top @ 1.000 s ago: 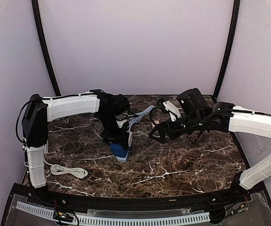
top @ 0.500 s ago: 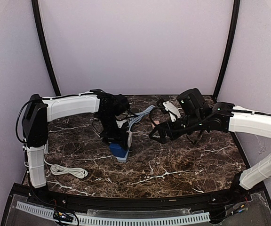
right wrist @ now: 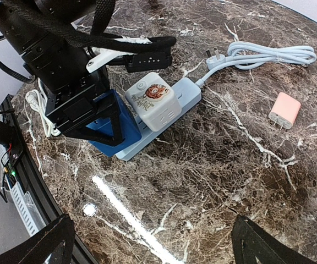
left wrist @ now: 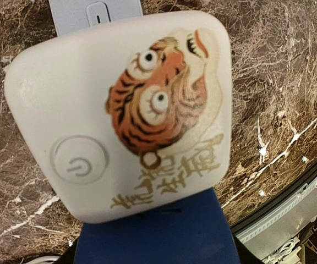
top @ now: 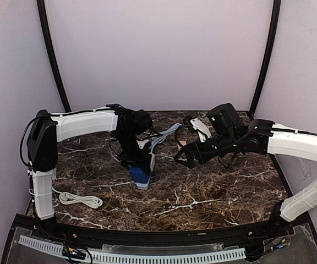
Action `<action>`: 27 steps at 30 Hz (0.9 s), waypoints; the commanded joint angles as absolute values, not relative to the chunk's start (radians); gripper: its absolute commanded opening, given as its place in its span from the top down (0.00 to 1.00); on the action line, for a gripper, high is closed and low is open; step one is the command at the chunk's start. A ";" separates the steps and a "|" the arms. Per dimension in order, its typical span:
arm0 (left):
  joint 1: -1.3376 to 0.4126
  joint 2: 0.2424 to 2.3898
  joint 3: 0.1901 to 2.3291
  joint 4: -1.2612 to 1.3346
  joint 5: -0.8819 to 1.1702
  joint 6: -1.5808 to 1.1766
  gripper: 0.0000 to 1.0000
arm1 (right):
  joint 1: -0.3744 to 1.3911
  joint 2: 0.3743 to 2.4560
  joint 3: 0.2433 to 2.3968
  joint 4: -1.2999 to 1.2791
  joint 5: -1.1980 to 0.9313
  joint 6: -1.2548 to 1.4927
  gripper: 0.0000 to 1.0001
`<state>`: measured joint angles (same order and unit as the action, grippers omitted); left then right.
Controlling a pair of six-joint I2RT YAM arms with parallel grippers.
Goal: Insert the plug
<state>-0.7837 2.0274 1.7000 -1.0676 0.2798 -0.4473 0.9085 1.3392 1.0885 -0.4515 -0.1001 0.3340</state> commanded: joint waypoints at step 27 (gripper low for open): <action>-0.802 2.042 1.683 -1.108 0.176 -0.445 0.99 | 0.900 1.344 1.103 -0.464 -0.106 0.322 0.01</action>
